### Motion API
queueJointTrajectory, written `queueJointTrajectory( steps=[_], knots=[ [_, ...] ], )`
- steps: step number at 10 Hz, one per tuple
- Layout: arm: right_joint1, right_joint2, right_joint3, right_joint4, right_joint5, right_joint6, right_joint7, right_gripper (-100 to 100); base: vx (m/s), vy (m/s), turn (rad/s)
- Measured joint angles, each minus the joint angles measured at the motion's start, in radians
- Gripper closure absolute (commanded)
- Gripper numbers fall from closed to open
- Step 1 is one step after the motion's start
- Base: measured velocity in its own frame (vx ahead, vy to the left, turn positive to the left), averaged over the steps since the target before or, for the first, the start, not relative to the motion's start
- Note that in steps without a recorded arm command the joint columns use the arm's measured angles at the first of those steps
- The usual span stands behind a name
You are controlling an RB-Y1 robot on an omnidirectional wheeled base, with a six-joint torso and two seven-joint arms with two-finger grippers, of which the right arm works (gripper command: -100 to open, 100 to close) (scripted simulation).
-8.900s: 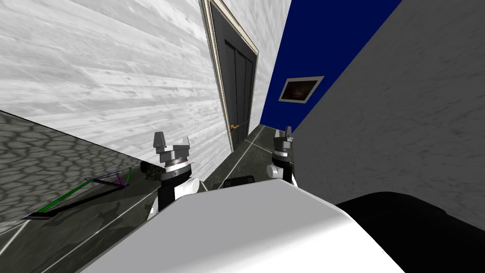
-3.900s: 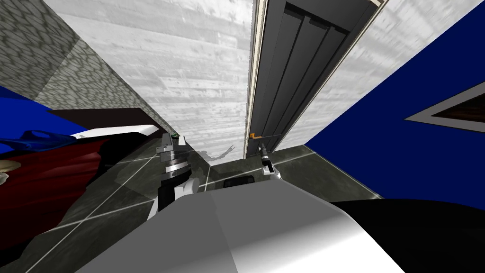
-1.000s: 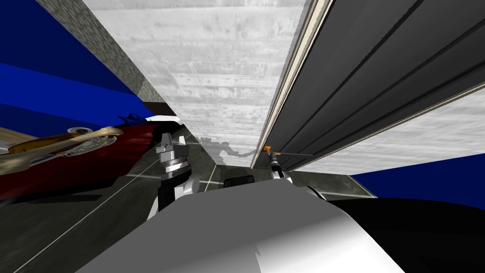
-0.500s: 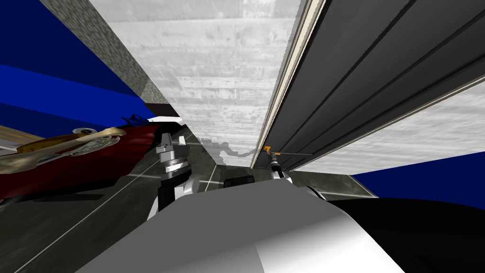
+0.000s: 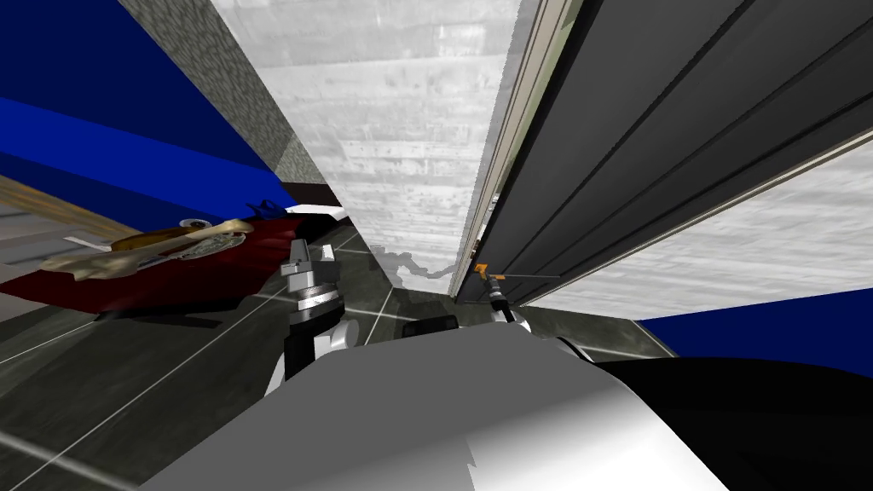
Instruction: Pull the door open
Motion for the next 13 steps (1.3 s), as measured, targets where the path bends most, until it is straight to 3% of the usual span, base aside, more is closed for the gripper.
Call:
queueJointTrajectory(
  steps=[3, 7, 8, 10, 13],
  knots=[
    [0.016, -0.024, 0.032, 0.01, 0.017, -0.034, -0.039, 100, -0.195, -0.052, 0.089],
    [0.038, -0.046, 0.057, 0.004, 0.028, -0.056, -0.068, 100, -0.157, -0.037, 0.091],
    [0.034, -0.052, 0.063, 0.022, 0.031, -0.078, -0.078, 100, -0.191, -0.06, 0.164],
    [0.067, -0.067, 0.077, -0.002, 0.036, -0.095, -0.092, 100, -0.185, -0.078, 0.131],
    [0.096, -0.096, 0.103, 0.007, 0.046, -0.151, -0.127, 100, -0.235, -0.082, 0.149]
  ],
)
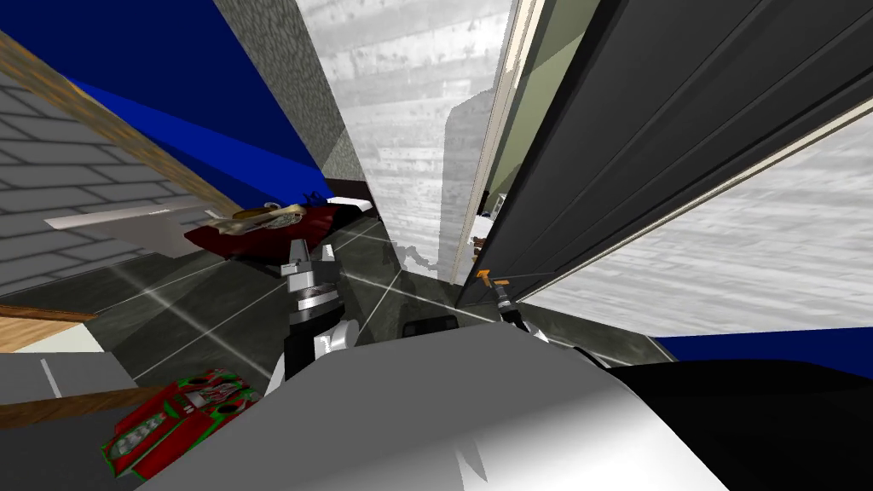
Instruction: Pull the door open
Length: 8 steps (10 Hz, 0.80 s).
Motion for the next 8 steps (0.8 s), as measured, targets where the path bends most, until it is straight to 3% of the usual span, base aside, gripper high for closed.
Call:
queueJointTrajectory(
  steps=[1, 3, 6, 7, 8],
  knots=[
    [0.022, -0.008, 0.009, -0.018, 0.003, -0.008, -0.009, 100, -0.181, -0.073, 0.07],
    [0.028, -0.009, 0.021, -0.007, 0.009, -0.022, -0.018, 100, -0.12, -0.046, 0.095],
    [0.038, -0.025, 0.028, 0.02, 0.008, -0.073, -0.032, 100, -0.212, -0.077, 0.209],
    [0.055, -0.031, 0.031, 0.014, 0.008, -0.085, -0.036, 100, -0.169, -0.052, 0.125],
    [0.047, -0.031, 0.035, 0.048, 0.009, -0.111, -0.04, 100, -0.188, -0.07, 0.223]
  ],
)
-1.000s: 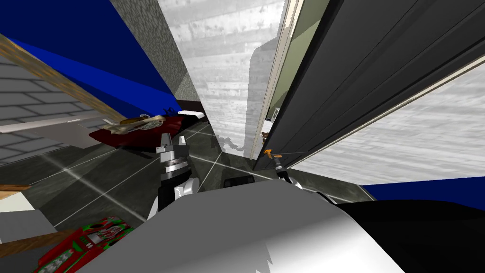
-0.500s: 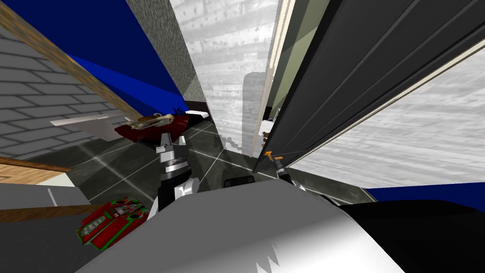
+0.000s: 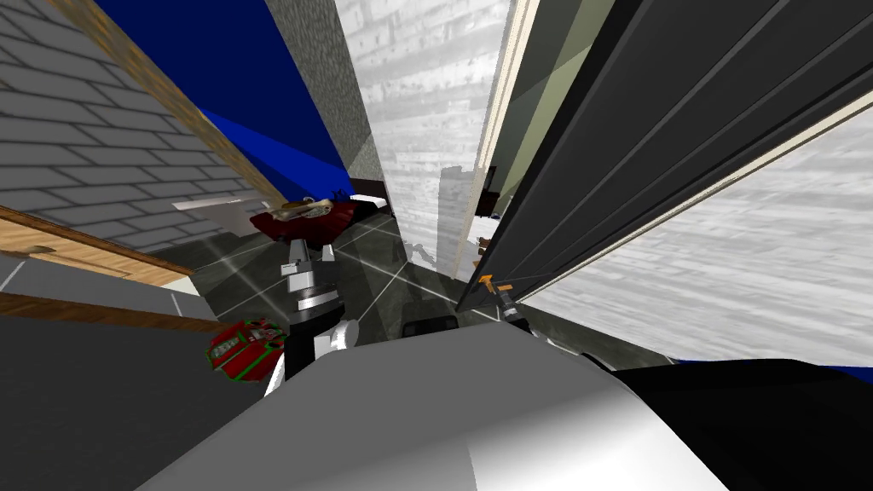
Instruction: Pull the door open
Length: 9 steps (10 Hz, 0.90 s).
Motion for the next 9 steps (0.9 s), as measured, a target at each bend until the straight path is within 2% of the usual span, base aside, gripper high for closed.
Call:
queueJointTrajectory(
  steps=[1, 2, 3, 4, 5, 6, 7, 8, 9],
  knots=[
    [0.002, -0.005, 0.003, 0.027, 0.0, -0.03, -0.006, 100, -0.235, -0.121, 0.223],
    [0.036, -0.013, 0.005, -0.016, -0.002, -0.027, -0.007, 100, -0.199, -0.081, 0.132],
    [0.04, -0.013, 0.009, -0.013, -0.001, -0.037, -0.008, 100, -0.136, -0.027, 0.061],
    [0.025, -0.012, 0.013, 0.029, 0.001, -0.064, -0.013, 100, -0.165, -0.066, 0.173],
    [0.033, -0.017, 0.015, 0.043, 0.001, -0.085, -0.018, 100, -0.084, -0.037, 0.049],
    [0.036, -0.016, 0.017, 0.043, 0.002, -0.089, -0.018, 100, 0.021, 0.09, -0.019],
    [0.027, -0.012, 0.015, 0.046, -0.001, -0.076, -0.014, 100, 0.082, 0.089, -0.025],
    [0.035, -0.013, 0.01, 0.025, -0.007, -0.053, -0.008, 100, 0.094, 0.067, -0.001],
    [0.017, -0.008, 0.008, 0.048, -0.008, -0.051, -0.004, 100, 0.069, 0.101, 0.033]
  ],
)
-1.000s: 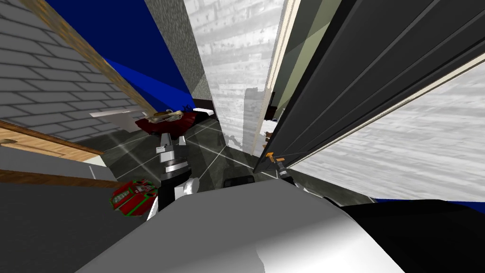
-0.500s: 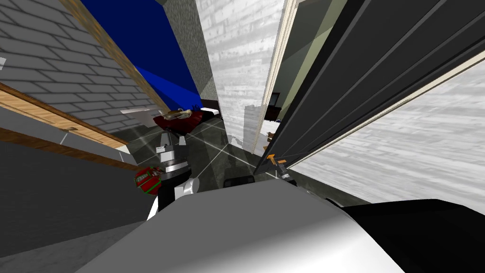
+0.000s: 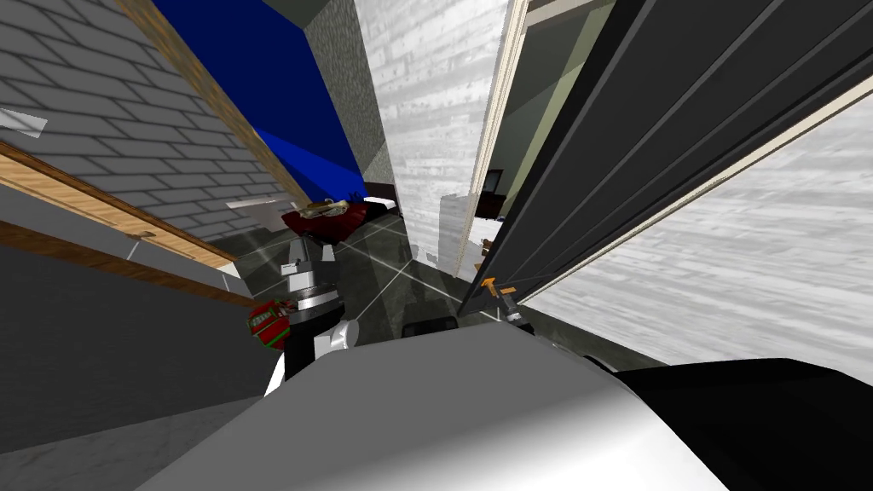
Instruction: Pull the door open
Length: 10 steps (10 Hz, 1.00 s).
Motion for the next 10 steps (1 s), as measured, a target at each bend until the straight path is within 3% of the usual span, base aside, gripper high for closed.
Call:
queueJointTrajectory(
  steps=[1, 2, 4, 5, 6, 8, 9, 10],
  knots=[
    [0.025, -0.001, -0.004, -0.075, -0.004, 0.045, 0.009, 100, 0.064, 0.089, 0.006],
    [0.006, 0.005, -0.003, -0.064, -0.004, 0.051, 0.012, 100, 0.04, 0.041, 0.009],
    [-0.026, 0.013, 0.0, -0.004, -0.001, 0.019, 0.009, 100, 0.03, 0.022, -0.002],
    [-0.009, 0.018, -0.002, -0.048, -0.004, 0.05, 0.02, 100, 0.048, 0.059, -0.006],
    [-0.011, 0.022, -0.003, -0.058, -0.006, 0.072, 0.026, 100, 0.018, 0.04, 0.012],
    [-0.03, 0.025, 0.0, -0.021, -0.003, 0.055, 0.023, 100, 0.019, 0.023, 0.005],
    [-0.066, 0.04, 0.003, 0.038, -0.002, 0.036, 0.027, 100, 0.045, 0.059, 0.048],
    [-0.064, 0.048, 0.009, 0.026, 0.002, 0.047, 0.03, -100, -0.009, 0.012, -0.204]
  ],
)
